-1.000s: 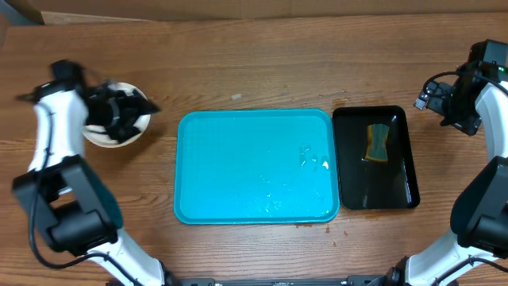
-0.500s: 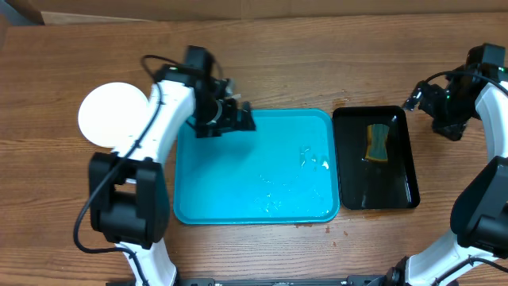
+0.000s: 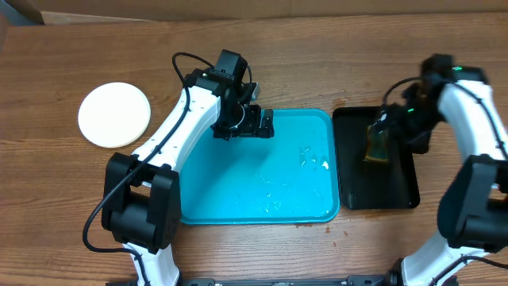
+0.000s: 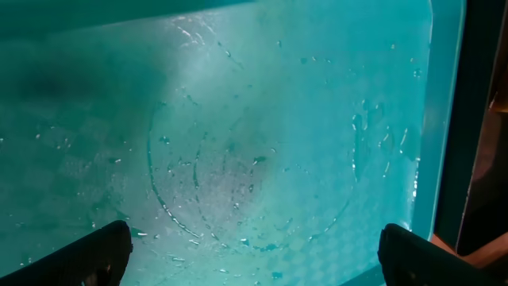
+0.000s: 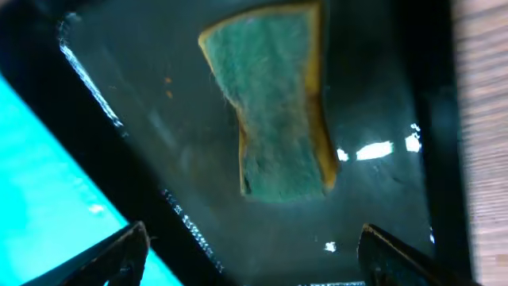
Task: Clean dirty plates on tray and stack at the side
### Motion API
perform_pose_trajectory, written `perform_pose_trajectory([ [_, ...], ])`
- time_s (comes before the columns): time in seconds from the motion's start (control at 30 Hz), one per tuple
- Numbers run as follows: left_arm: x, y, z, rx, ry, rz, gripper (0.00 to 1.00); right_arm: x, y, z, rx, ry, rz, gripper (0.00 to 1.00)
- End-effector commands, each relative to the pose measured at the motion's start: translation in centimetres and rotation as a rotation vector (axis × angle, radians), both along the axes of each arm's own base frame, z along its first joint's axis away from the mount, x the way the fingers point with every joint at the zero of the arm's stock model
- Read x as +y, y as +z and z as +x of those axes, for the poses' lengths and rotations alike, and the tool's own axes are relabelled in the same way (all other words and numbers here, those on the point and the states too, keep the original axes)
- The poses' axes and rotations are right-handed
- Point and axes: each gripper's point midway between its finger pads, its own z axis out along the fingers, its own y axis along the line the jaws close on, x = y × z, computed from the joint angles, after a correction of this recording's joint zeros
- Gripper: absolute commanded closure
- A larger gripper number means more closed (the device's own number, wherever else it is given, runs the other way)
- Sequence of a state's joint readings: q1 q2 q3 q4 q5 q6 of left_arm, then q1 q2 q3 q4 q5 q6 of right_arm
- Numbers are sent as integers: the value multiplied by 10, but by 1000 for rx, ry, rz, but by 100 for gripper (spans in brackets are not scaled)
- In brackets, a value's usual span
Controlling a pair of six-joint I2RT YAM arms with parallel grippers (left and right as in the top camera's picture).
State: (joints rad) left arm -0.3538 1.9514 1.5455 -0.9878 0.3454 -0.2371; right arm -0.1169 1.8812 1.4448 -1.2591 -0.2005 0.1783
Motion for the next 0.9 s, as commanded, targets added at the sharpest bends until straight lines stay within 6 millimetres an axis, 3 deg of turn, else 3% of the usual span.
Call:
perform_pose_trajectory([
  [0.0,3,-5,-1,13,23,19,0,-9,-19,-7,5,19,-183,14],
  [0.3,4,-5,-2,17,23,20,0,-2,-57,2,-89,48,-219,19],
  [0.33,4,-5,-2,17,23,20,0,-2,-60,2,-95,48,-219,25],
  [0.37,4,-5,-2,17,23,20,0,-2,-62,1,-96,51,-219,40],
  [0.43,4,-5,-2,17,23,21,0,-2,-67,-2,-96,69,-218,92],
  [0.5,4,-5,-2,16,23,20,0,-2,-70,-4,-94,78,-217,96],
  [0.53,4,-5,-2,16,23,20,0,-2,-71,-5,-94,78,-217,85],
  [0.57,4,-5,-2,16,22,20,0,-2,-71,-5,-95,78,-217,54],
  [0.6,4,-5,-2,16,23,20,0,-2,-71,-5,-95,77,-217,10],
  [0.63,4,-5,-2,16,23,20,0,-2,-71,-3,-100,77,-218,0],
  [0.7,4,-5,-2,16,23,20,0,-2,-71,0,-114,75,-218,0],
  [0.73,4,-5,-2,16,23,20,0,-2,-71,2,-122,75,-219,10],
  [0.77,4,-5,-2,16,22,20,0,-2,-71,4,-131,74,-220,35],
  [0.8,4,-5,-2,16,22,20,0,-2,-71,6,-140,73,-220,74],
  [0.83,4,-5,-2,16,23,20,0,-2,-70,9,-150,72,-220,96],
  [0.87,4,-5,-2,16,23,20,0,-2,-70,10,-156,71,-221,96],
])
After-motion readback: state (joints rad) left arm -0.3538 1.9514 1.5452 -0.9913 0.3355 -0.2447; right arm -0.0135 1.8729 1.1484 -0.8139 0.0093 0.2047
